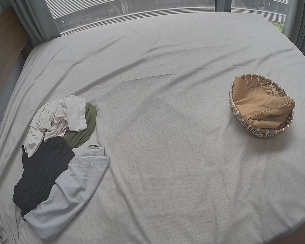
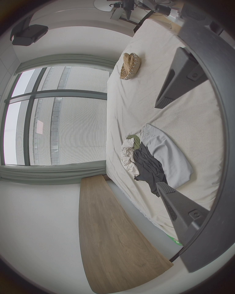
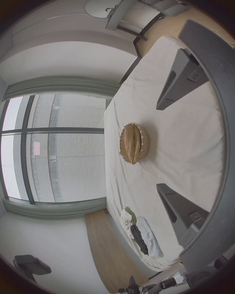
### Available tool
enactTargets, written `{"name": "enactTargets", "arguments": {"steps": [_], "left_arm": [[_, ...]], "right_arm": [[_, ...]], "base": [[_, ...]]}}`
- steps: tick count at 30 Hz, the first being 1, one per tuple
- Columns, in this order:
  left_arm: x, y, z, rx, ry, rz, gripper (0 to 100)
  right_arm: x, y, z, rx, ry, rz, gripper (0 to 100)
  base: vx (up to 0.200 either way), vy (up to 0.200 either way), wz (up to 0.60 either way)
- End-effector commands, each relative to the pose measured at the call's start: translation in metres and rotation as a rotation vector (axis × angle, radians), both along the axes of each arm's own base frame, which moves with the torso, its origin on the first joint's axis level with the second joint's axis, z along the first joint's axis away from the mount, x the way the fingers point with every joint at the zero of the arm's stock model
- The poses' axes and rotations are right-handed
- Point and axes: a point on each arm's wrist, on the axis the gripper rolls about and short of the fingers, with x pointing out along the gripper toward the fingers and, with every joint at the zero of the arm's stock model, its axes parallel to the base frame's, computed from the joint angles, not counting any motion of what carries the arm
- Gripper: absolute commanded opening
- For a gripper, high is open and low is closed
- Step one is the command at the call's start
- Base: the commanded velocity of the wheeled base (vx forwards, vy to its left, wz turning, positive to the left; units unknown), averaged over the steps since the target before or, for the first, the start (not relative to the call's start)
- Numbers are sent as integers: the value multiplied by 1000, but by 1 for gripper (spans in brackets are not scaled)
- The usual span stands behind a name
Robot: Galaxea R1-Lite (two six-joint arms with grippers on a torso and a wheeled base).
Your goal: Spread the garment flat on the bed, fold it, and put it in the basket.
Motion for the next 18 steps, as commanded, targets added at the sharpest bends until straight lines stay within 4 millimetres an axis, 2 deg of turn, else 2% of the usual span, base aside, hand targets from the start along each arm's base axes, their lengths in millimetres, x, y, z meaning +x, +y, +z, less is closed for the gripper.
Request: {"name": "enactTargets", "arguments": {"steps": [1,6,18], "left_arm": [[0,0,-5,2,5,1,100],[0,0,-5,2,4,1,100],[0,0,-5,-3,2,-1,100]], "right_arm": [[1,1,-2,17,-34,36,100],[0,-1,-9,-11,46,-33,100],[1,0,-7,-19,19,-6,100]], "base": [[0,0,0],[0,0,0],[0,0,0]]}}
